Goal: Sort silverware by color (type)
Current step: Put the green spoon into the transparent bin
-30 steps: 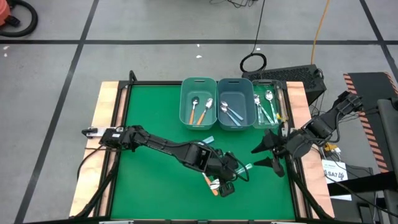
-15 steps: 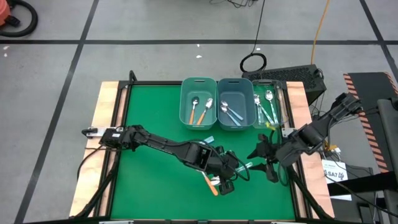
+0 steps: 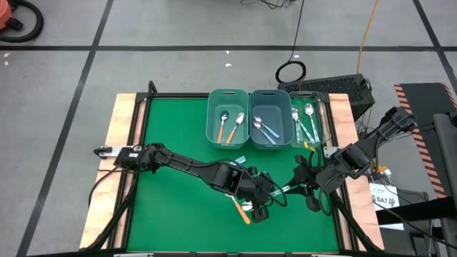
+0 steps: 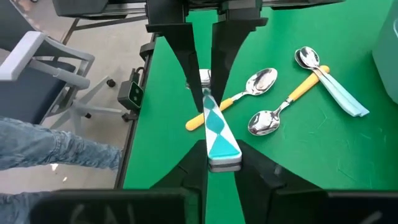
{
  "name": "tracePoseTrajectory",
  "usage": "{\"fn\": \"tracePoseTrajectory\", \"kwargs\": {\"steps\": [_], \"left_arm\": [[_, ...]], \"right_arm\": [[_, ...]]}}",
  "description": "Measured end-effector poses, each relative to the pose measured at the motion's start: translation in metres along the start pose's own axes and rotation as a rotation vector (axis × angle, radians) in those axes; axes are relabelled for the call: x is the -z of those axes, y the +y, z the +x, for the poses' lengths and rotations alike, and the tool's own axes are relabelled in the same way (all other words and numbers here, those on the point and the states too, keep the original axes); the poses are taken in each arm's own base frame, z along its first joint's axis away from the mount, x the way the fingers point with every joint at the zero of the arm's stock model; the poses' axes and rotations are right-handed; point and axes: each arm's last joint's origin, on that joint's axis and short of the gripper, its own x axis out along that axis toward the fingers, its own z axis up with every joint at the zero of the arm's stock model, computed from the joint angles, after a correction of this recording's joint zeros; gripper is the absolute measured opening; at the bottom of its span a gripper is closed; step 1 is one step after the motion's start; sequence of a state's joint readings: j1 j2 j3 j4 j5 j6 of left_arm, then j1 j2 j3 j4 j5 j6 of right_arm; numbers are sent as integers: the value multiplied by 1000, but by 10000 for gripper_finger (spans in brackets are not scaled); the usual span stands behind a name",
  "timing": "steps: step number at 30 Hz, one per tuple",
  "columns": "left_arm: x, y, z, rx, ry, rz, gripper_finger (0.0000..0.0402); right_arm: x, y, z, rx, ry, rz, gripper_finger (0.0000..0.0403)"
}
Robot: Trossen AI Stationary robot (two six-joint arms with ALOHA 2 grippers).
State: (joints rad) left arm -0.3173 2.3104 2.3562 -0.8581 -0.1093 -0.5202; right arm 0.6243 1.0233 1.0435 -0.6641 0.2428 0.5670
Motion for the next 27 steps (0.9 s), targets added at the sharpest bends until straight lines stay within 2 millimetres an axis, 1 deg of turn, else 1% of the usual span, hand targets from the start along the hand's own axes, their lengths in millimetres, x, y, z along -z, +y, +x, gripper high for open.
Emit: {"fn": "tracePoseTrajectory", "kwargs": {"steps": [5, 9, 21, 24, 27], "left_arm": [[-1, 2, 0, -1, 0, -35, 63], [-2, 3, 0, -2, -4, -76, 67], [-2, 3, 0, -2, 1, -68, 74], [-2, 3, 1, 2, -4, -85, 101], [-4, 2, 0, 13, -23, -100, 148]], "right_arm": [[0, 0, 0, -2, 6, -4, 49], [0, 0, 0, -2, 7, 20, 49], [1, 0, -1, -7, 7, 23, 49], [0, -1, -3, -11, 1, 23, 49], [0, -1, -5, -13, -3, 24, 49]]}}
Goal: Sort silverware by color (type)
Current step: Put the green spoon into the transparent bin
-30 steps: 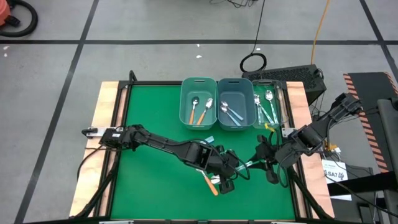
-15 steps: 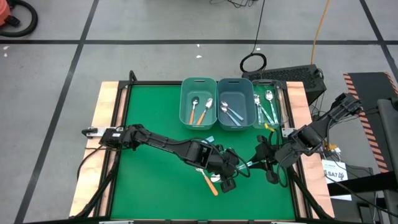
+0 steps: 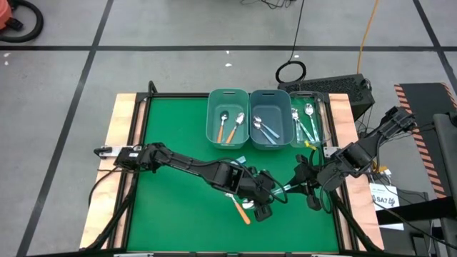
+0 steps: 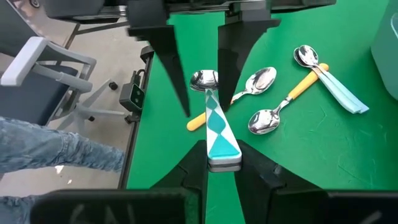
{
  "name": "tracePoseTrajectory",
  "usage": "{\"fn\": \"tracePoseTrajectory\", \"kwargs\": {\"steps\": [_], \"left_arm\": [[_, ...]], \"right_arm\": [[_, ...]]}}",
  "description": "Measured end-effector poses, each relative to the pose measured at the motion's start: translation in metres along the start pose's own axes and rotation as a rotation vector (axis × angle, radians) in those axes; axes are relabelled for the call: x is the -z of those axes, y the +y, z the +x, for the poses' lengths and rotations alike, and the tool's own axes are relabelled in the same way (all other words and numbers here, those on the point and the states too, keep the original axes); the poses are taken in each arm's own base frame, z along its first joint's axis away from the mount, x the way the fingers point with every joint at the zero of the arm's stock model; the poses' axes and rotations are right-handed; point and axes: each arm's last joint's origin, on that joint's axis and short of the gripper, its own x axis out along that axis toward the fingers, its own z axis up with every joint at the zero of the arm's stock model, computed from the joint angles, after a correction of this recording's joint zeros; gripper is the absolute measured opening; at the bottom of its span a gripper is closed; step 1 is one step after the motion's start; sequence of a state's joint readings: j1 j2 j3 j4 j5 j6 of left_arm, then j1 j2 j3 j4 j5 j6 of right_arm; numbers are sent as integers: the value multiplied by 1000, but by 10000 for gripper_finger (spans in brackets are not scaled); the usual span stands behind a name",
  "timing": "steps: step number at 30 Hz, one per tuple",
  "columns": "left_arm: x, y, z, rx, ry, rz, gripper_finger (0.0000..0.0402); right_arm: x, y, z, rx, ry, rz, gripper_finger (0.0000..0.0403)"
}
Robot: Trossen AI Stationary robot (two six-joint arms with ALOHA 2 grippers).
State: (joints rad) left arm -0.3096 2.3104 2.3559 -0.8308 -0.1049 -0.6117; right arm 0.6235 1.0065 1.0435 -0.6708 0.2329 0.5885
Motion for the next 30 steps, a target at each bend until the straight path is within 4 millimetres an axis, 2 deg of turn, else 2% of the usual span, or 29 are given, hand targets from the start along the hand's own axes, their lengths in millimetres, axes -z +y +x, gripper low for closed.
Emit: {"fn": "tracePoseTrajectory", "kwargs": {"steps": [3, 6, 13, 19, 24, 27, 30], "left_arm": [[-3, -1, 0, 1, -36, -4, 191], [-4, 0, -1, -23, -54, -48, 212], [-4, 0, -3, -11, -38, -83, 216], [-3, -4, -3, -10, -57, 26, 222], [-5, 2, -3, -54, -61, 28, 234], [-9, 5, -14, -65, -68, -1, 234], [-17, 8, -34, -75, -91, -40, 234]], "right_arm": [[0, 0, 0, -4, 2, 0, 49], [0, 1, 0, -25, 16, 0, 49], [1, 0, -8, -72, 24, 44, 49], [2, -4, -20, -91, 7, 78, 49], [4, -9, -32, -94, 5, 160, 49], [1, -10, -42, -70, 17, 200, 49], [-2, -12, -53, -27, 39, 200, 49]]}}
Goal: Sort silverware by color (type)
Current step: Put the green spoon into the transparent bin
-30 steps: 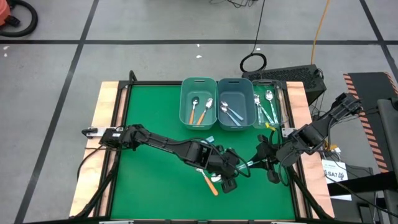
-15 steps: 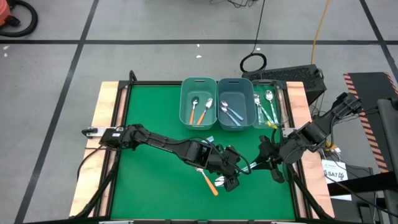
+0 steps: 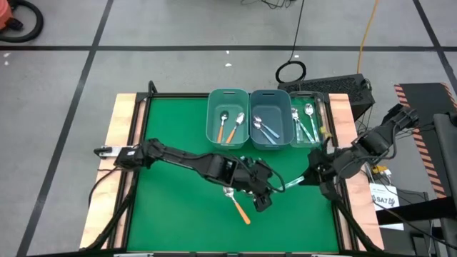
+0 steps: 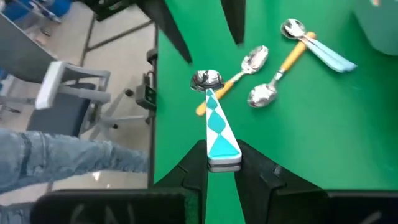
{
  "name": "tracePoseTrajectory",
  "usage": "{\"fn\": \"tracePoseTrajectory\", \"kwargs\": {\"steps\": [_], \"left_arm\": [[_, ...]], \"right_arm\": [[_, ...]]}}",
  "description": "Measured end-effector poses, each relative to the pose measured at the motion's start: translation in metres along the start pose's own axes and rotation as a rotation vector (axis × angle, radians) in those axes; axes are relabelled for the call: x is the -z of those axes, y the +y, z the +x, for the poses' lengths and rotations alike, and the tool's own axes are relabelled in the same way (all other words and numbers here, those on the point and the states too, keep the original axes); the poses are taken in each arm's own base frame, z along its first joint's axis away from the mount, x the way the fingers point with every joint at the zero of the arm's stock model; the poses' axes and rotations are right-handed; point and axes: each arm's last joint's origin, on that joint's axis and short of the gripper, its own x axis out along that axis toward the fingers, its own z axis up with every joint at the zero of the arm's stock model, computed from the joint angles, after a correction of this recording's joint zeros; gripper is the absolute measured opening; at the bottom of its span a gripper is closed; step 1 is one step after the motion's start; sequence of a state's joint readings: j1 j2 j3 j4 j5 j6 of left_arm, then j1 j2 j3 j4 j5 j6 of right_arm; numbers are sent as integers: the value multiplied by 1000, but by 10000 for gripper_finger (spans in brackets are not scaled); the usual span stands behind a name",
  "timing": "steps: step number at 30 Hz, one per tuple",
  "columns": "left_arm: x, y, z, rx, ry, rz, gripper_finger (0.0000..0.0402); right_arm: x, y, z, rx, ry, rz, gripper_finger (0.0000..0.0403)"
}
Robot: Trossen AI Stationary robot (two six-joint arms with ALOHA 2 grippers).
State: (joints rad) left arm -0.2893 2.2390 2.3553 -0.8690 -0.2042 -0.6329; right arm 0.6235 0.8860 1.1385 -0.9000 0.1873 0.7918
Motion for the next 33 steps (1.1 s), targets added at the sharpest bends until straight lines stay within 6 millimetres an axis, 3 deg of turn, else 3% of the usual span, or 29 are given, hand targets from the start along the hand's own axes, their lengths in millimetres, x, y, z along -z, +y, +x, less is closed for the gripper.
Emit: {"fn": "tracePoseTrajectory", "kwargs": {"steps": [8, 14, 22, 33], "left_arm": [[-19, 20, -41, -67, -11, -6, 234], [-34, 35, -61, -63, -27, 63, 234], [-50, 57, -74, -46, -23, 90, 234], [-40, 68, -81, -95, 121, 129, 234]], "right_arm": [[-8, -9, -33, 248, -61, 33, 49], [-8, -22, -52, 486, -150, 164, 49], [-7, -35, -59, 668, -247, 275, 49], [-16, -53, -70, 862, -414, 279, 49]]}}
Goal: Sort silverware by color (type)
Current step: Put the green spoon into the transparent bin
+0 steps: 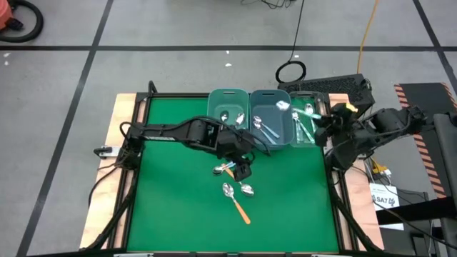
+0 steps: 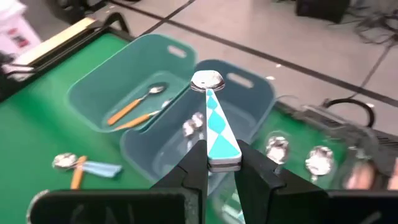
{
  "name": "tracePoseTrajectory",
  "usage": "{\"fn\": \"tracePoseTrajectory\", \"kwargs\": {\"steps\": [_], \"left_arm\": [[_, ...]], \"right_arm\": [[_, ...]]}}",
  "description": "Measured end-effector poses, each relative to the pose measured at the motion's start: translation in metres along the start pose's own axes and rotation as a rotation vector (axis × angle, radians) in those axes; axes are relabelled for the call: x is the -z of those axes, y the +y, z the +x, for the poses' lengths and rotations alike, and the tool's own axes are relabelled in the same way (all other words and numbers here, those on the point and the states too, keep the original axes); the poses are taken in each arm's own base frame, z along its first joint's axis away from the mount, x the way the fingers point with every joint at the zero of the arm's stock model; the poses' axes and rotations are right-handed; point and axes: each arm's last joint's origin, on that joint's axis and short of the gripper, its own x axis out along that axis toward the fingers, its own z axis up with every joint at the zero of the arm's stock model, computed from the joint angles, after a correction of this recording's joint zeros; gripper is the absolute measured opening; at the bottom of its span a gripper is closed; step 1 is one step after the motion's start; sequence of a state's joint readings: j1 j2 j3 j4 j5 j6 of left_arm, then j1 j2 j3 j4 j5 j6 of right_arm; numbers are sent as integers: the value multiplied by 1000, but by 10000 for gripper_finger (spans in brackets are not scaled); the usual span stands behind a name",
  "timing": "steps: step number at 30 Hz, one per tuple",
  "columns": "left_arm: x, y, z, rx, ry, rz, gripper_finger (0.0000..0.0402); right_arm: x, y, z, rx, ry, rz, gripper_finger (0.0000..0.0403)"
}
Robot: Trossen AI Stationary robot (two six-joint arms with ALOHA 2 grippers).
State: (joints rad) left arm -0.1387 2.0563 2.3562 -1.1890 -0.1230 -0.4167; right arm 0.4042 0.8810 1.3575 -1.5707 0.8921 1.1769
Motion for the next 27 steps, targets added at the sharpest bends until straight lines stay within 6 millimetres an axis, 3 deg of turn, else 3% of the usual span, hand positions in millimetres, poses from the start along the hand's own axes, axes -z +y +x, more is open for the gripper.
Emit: {"fn": "tracePoseTrajectory", "kwargs": {"steps": [5, 13, 20, 27], "left_arm": [[8, 1, 0, -28, 75, 22, 234], [14, 4, -1, -53, 138, 68, 234], [10, 13, 1, -65, 133, 68, 234], [1, 36, 3, -96, 127, 56, 234]], "right_arm": [[-3, -23, 0, 56, -23, 65, 49], [27, -51, 14, 132, -5, 185, 49], [53, -52, 35, 225, 23, 197, 49], [87, -50, 64, 332, 104, 232, 49]]}}
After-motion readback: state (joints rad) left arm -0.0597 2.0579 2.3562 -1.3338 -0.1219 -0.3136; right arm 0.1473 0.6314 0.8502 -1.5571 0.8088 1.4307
